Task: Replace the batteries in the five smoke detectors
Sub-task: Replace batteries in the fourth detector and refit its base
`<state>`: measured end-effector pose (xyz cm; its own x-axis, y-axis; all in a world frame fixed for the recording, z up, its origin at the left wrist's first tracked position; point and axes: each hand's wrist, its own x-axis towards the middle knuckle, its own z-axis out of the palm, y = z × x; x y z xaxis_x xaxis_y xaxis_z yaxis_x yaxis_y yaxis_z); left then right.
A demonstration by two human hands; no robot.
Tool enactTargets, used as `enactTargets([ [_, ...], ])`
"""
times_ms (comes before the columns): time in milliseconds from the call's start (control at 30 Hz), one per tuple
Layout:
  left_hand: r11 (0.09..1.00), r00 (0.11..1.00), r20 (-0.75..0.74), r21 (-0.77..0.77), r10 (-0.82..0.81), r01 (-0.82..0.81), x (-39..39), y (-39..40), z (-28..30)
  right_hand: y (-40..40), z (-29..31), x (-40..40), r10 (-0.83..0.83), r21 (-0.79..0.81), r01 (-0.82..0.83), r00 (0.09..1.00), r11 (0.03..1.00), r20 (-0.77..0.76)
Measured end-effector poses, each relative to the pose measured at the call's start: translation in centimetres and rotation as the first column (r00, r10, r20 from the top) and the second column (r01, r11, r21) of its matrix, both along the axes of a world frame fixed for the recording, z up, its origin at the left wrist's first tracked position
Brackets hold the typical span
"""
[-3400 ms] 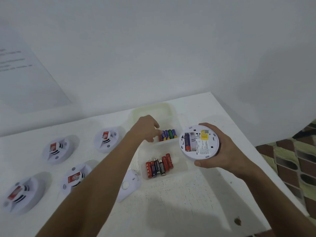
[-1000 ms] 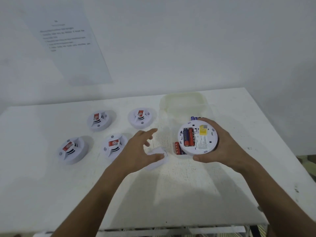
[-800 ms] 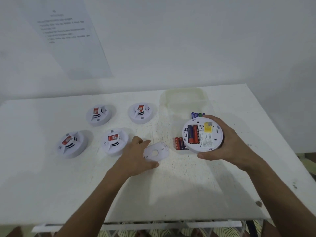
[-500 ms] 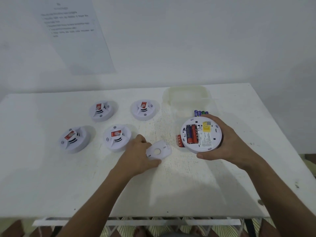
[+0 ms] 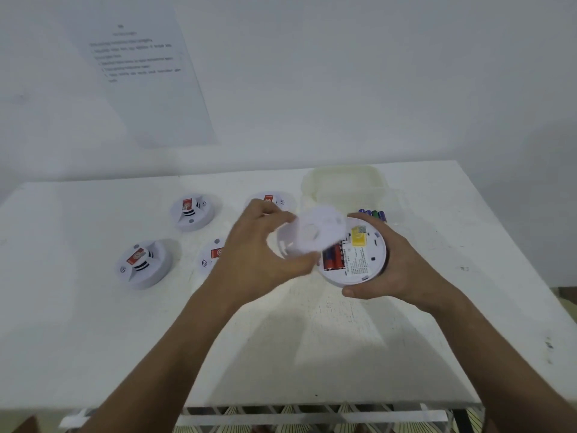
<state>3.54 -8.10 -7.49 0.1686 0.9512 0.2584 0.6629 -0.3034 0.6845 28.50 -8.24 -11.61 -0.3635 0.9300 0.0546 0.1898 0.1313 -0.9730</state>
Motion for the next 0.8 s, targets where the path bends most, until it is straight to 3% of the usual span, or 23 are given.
enactTargets([
  [67, 0.99, 0.991, 0.008, -0.05, -0.135, 0.135, 1.2, -0.1, 0.6, 0.0, 0.2, -0.6, 0.004, 0.002, -0.004, 1.0, 1.0, -0.017],
  [167, 0.973, 0.978, -0.033, -0.114, -0.208, 0.203, 2.1, 0.3, 0.6, 0.0, 0.4, -1.0, -0.003, 0.026, 0.003, 1.0, 1.0, -0.004],
  [600, 0.963, 0.971, -0.042, -0.141, -0.235, 0.228, 2.4, 0.6, 0.8, 0.2, 0.5, -1.2, -0.025, 0.033, 0.024, 1.0, 0.999, 0.015],
  [800, 0.978, 0.989, -0.059, -0.166, -0.135, 0.124, 2.7, 0.5, 0.6, 0.4, 0.5, -1.6, -0.062, 0.087, 0.059, 0.997, 0.994, 0.036],
])
